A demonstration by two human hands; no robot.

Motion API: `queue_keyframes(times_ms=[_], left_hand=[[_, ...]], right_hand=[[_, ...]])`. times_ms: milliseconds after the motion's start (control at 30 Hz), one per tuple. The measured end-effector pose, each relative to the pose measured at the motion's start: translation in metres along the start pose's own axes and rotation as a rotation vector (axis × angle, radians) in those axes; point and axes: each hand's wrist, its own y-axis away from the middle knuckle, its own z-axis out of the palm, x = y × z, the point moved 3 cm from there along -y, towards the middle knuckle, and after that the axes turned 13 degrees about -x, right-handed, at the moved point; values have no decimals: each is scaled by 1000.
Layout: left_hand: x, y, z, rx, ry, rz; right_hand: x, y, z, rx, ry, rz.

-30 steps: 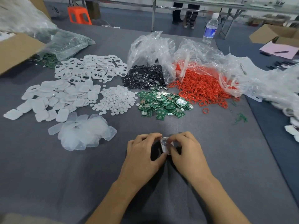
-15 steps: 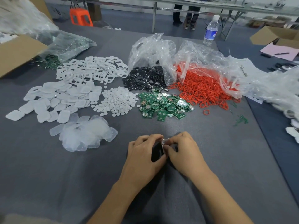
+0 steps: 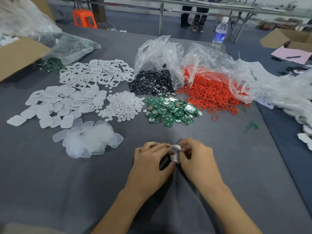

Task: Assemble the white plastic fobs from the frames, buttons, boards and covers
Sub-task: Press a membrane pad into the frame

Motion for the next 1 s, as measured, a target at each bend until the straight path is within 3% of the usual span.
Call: queue_keyframes(times_ms=[433, 1000], left_hand=[[-1, -1, -1, -13, 35, -24], [1, -1, -3, 25, 72, -35]], right_hand=[[3, 9, -1, 127, -238, 13], [15, 3, 4, 89, -369, 72]])
